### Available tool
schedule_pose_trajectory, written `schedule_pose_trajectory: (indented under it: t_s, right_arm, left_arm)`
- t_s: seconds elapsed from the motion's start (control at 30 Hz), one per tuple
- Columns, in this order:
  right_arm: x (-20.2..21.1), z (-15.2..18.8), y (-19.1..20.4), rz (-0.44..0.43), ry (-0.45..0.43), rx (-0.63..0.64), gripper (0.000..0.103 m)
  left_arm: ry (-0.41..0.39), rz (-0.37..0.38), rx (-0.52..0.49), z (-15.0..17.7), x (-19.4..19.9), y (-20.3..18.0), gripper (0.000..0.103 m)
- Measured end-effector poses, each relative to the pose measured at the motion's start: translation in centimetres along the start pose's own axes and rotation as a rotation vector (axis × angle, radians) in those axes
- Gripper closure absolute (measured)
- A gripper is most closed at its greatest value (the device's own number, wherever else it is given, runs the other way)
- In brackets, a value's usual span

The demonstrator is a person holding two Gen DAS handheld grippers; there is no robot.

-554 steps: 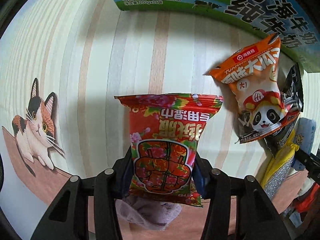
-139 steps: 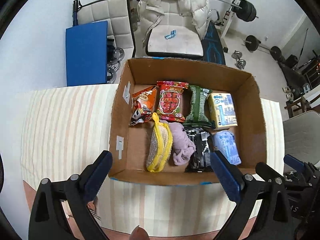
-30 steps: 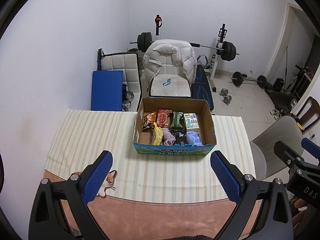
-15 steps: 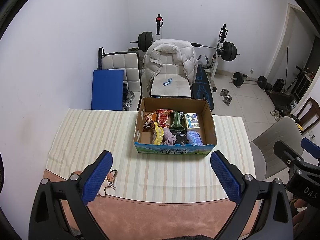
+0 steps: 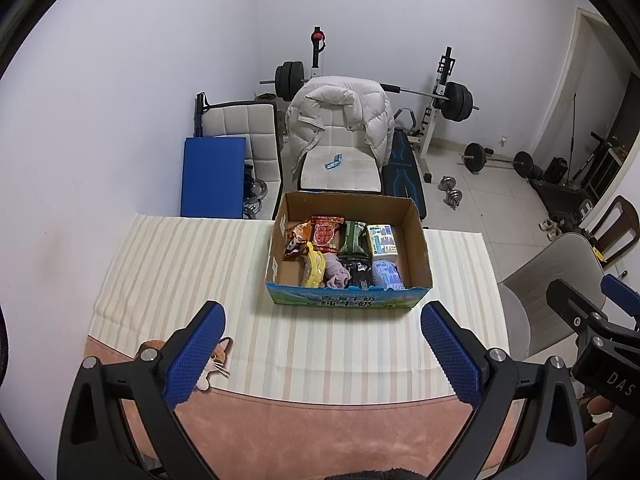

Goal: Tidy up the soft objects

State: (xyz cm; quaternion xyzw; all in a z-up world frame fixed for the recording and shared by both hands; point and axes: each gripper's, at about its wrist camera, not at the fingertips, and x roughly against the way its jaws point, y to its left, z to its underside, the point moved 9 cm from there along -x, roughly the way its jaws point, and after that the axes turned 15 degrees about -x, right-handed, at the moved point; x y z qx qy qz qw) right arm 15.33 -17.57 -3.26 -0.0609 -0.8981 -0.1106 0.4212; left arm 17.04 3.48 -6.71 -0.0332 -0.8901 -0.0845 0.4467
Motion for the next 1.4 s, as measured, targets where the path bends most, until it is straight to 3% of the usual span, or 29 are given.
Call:
schedule_pose_trajectory:
  t_s: [1.4]
  right_arm:
    - [0.16,-0.39,-0.36,-0.001,-0.007,0.004,0.000]
  left_arm:
    - [-0.023,-0.009,0.010,-0.04,0.65,-0.07,0.002]
